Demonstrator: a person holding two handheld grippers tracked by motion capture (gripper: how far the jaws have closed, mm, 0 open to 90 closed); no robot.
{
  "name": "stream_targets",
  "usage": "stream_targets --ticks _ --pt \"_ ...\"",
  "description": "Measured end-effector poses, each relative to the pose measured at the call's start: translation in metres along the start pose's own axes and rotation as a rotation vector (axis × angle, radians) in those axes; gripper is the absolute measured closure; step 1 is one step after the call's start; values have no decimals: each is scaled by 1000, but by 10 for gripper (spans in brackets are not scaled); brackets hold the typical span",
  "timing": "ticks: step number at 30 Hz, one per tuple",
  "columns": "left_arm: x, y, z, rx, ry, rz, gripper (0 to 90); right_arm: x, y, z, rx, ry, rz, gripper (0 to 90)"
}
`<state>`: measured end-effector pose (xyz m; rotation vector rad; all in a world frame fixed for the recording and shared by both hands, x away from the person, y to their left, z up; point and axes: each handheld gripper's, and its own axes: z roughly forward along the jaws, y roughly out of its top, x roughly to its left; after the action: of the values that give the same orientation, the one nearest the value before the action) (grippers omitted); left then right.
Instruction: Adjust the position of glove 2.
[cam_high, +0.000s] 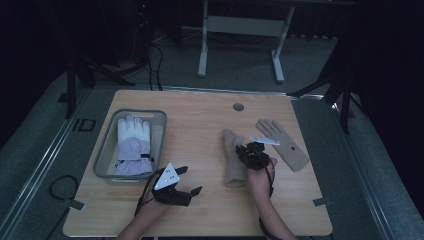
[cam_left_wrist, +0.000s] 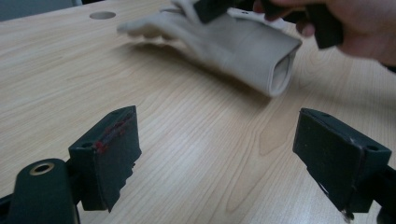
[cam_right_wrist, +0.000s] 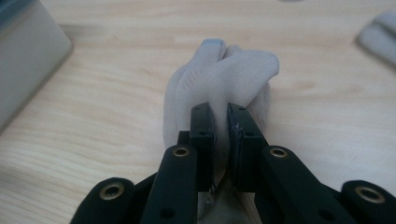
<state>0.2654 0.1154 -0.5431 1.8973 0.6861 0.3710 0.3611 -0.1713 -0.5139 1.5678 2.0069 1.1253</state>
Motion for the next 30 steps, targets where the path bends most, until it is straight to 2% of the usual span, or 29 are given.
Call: stream_targets --ticks 8,12,15,20,21,25,30 --pt "-2 -3 4 21 -13 5 148 12 -24 17 50 -11 4 800" --pt "-3 -4 5 26 -17 10 148 10 -30 24 89 1 -22 768" --pt "-3 -4 5 28 -17 9 148 10 -31 24 91 0 -47 730" --pt "-3 -5 6 33 -19 7 147 11 -27 19 90 19 -76 600" --pt "-3 -5 7 34 -19 7 148 10 -25 17 86 23 -96 566" --pt "-3 -6 7 35 -22 6 148 3 -14 7 68 51 -148 586" --pt "-3 -5 6 35 -22 10 148 -14 4 -11 18 79 -217 586"
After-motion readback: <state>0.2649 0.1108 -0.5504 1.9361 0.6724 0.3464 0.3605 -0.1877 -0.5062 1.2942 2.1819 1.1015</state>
